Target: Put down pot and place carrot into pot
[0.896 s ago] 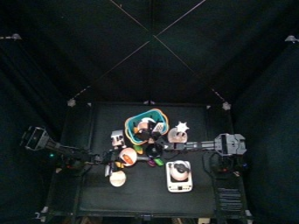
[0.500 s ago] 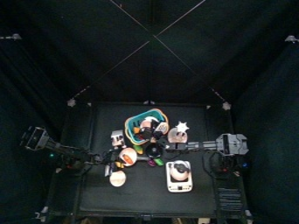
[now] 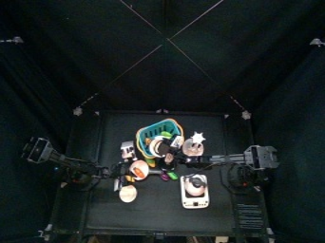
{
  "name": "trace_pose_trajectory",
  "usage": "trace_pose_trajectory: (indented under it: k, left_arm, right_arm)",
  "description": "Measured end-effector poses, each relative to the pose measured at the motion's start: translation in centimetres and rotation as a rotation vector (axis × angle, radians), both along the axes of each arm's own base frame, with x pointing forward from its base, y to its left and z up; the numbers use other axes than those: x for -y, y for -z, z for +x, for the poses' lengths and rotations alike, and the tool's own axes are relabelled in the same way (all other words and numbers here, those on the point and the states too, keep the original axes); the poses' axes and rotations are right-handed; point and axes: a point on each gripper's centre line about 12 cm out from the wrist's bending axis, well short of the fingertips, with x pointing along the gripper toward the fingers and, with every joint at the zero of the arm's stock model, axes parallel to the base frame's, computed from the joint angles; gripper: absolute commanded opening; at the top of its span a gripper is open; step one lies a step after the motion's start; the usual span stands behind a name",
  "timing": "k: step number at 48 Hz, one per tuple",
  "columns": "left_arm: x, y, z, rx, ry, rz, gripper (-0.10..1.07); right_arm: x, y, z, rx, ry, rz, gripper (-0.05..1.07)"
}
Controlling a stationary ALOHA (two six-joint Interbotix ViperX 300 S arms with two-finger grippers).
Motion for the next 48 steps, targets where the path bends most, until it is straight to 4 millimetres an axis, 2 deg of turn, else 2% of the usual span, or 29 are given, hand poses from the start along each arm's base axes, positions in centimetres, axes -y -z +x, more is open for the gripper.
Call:
trace_pose_trajectory:
  k: [19, 31, 37, 48]
  left_arm:
    - [-0.2, -0.6, -0.6, 0.027, -0.004, -0.011, 0.78]
    - [-0.3, -0.2, -0.9, 0.011, -0.016, -0.020, 0.78]
    - [-0.3, -0.2, -0.9, 0.013, -0.017, -0.021, 0.78]
    - [-0.3, -0.2, -0.9, 0.011, -0.017, -0.021, 0.78]
  right_arm:
    - [-3.2, -0.9, -0.4, 0.055, -0.107, 0.088, 0.22]
    - [-6.6, -0.7, -0.1, 0.150, -0.234, 0.338, 0.21]
    - [-7.9, 0.1, -0.2, 0.182, -0.291, 0.449, 0.21]
    - [-9.3, 3.0, -1.2, 0.187, -0.356, 0.580, 0.22]
